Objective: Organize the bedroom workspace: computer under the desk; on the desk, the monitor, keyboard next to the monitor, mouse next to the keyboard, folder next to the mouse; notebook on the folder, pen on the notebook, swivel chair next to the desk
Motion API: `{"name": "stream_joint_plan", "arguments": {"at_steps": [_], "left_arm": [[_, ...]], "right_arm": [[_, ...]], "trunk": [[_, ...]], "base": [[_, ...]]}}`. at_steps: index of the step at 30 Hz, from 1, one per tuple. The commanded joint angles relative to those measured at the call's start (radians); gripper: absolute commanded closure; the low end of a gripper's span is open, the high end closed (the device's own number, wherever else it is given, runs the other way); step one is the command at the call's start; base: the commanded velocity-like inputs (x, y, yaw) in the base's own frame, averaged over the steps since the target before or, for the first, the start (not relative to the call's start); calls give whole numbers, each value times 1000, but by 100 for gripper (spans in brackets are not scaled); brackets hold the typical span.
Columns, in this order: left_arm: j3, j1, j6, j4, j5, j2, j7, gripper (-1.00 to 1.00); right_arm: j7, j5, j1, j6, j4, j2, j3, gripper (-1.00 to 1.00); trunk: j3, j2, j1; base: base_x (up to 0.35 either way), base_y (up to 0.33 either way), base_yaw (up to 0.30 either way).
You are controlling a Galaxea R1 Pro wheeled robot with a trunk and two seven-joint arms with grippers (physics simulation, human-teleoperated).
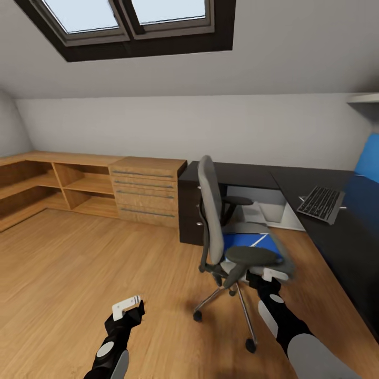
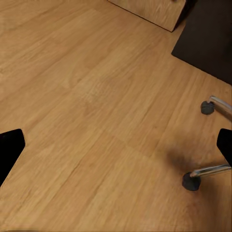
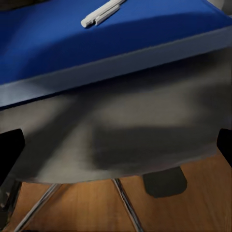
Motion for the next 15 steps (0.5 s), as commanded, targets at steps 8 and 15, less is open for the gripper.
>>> {"name": "stream_joint_plan", "arguments": {"at_steps": [8,15], "left_arm": [[-3,-1,4,-1,5,0,7,-100],[-3,-1,4,-1,5,0,7,-100]], "right_arm": [[-1,-10,0,-5,0,0,2,-100],[-1,-11,0,-5,0,1,2,-100]], "trunk": [[-1,0,0],[-2,0,0]], "base": [[0,0,268],[0,0,268]]}}
